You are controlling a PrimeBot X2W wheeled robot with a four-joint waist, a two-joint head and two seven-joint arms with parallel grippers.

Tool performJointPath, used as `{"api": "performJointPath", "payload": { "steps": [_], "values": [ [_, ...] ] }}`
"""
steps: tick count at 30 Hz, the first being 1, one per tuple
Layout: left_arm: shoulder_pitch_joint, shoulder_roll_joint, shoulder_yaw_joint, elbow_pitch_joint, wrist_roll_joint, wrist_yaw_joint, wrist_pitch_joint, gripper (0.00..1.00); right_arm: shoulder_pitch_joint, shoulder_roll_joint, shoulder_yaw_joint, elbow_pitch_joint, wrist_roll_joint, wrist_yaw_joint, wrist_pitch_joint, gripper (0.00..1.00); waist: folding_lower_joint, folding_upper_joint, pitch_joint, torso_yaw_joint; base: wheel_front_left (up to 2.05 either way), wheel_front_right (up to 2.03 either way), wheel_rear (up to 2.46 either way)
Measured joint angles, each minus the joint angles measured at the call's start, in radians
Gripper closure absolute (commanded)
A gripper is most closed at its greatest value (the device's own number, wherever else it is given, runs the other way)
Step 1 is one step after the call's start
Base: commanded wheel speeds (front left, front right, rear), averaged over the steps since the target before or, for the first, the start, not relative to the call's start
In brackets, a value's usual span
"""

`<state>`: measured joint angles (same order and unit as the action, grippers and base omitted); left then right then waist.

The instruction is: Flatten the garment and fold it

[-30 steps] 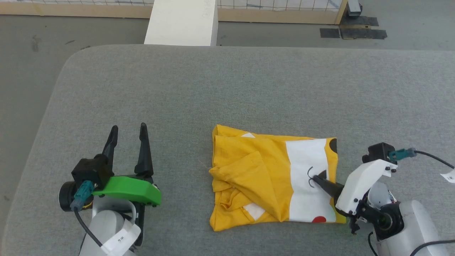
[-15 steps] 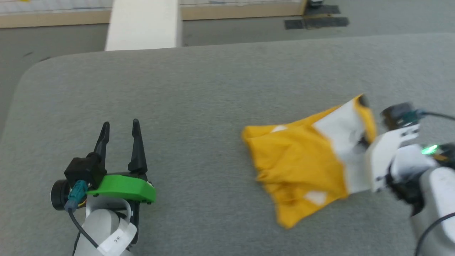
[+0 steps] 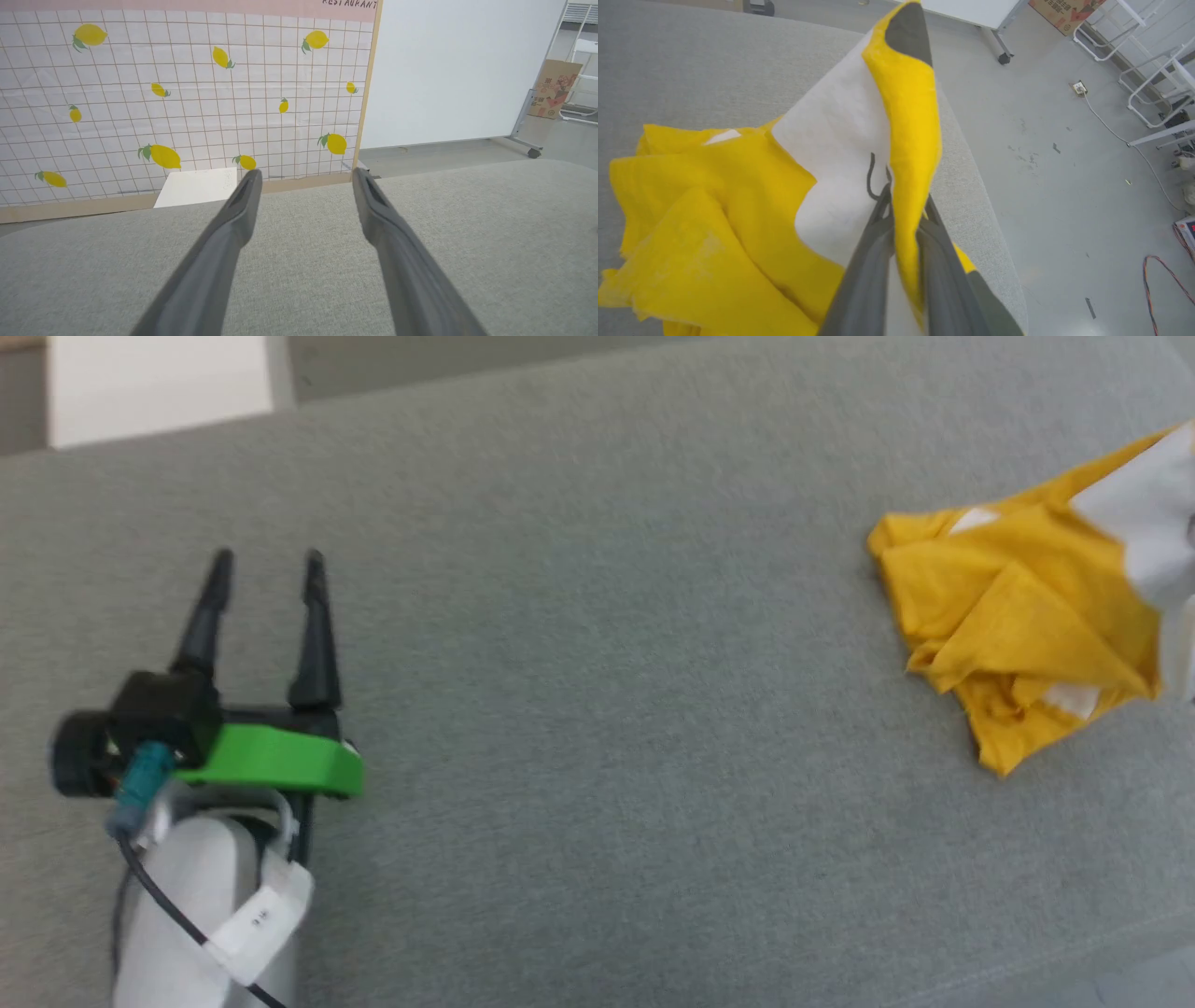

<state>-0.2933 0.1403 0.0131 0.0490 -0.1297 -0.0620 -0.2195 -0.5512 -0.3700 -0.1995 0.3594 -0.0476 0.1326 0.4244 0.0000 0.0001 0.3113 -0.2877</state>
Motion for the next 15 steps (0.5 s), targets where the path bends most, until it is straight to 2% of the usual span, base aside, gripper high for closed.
{"api": "performJointPath", "payload": {
  "steps": [9, 15],
  "values": [
    [-0.044, 0.086, -0.002, -0.130, 0.043, -0.012, 0.108, 0.00, -0.135, 0.030, -0.266, 0.147, -0.176, 0.000, -0.155, 1.00, 0.0001, 0.0000, 0.150, -0.069, 0.00, 0.00, 0.00],
    [-0.045, 0.112, 0.004, -0.188, 0.044, -0.012, 0.149, 0.00, -0.222, 0.066, -0.377, 0.218, -0.276, 0.000, -0.222, 1.00, 0.0001, 0.0000, 0.222, -0.099, 0.00, 0.00, 0.00]
  ]
}}
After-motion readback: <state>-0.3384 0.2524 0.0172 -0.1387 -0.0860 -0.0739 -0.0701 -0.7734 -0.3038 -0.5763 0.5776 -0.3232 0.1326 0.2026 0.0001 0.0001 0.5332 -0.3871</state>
